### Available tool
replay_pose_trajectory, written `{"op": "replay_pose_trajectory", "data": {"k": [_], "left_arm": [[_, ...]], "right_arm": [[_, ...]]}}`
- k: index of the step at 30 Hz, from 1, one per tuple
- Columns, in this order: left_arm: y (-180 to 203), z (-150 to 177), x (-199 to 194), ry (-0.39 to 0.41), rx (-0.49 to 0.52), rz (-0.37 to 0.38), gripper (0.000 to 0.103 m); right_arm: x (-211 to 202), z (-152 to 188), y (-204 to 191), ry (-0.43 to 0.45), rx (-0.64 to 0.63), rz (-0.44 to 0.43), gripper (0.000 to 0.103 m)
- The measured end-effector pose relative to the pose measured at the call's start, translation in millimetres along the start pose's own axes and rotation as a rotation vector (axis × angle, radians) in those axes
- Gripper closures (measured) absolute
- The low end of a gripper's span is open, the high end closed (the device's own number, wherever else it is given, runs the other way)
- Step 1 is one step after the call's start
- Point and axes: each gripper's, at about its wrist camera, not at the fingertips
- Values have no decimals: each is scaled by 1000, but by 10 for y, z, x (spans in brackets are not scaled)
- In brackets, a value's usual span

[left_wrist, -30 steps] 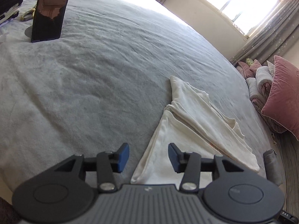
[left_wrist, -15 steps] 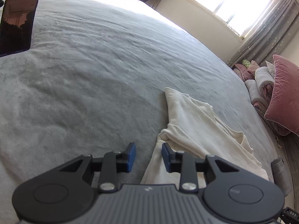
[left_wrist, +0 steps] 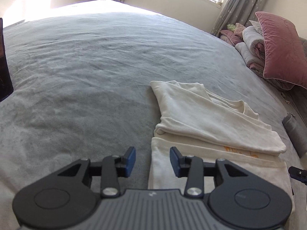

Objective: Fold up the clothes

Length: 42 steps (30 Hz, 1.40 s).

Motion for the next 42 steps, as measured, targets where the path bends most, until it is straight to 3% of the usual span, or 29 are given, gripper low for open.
{"op": "replay_pose_trajectory", "data": {"k": [5, 8, 17, 22, 26, 27, 29, 32, 36, 42], "left_arm": [[-328, 64, -82, -189, -163, 87, 57], [-503, 155, -114, -258, -243, 150, 57], [-725, 338, -2, -430, -325, 318, 57], [-733, 411, 139, -456, -385, 380, 60], [-707, 460, 202, -462, -382, 423, 72], [-716, 474, 216, -467, -386, 435, 74], [-738, 501, 241, -479, -395, 452, 81], [-759, 516, 258, -490, -424, 454, 90], [-742, 488, 201, -466, -443, 491, 93], [-800, 405, 79, -374, -561, 601, 95]], "right_arm": [[-125, 62, 205, -150, 108, -45, 55], [-197, 164, 351, -226, 198, -112, 55], [-212, 425, 665, -327, 409, -233, 55], [-80, 506, 708, -344, 512, -304, 55], [72, 580, 702, -365, 586, -366, 57], [98, 589, 701, -367, 597, -374, 60], [152, 615, 692, -386, 607, -380, 82], [194, 624, 678, -401, 615, -392, 90], [156, 534, 666, -383, 631, -432, 90], [87, 295, 660, -316, 691, -527, 91]]}}
Point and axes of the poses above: each gripper's, at about its wrist camera, not at the fingertips, and x roughly the way its jaws point, y to its right, z to its underside, and after that the axes turned 4 degrees about y, right-handed
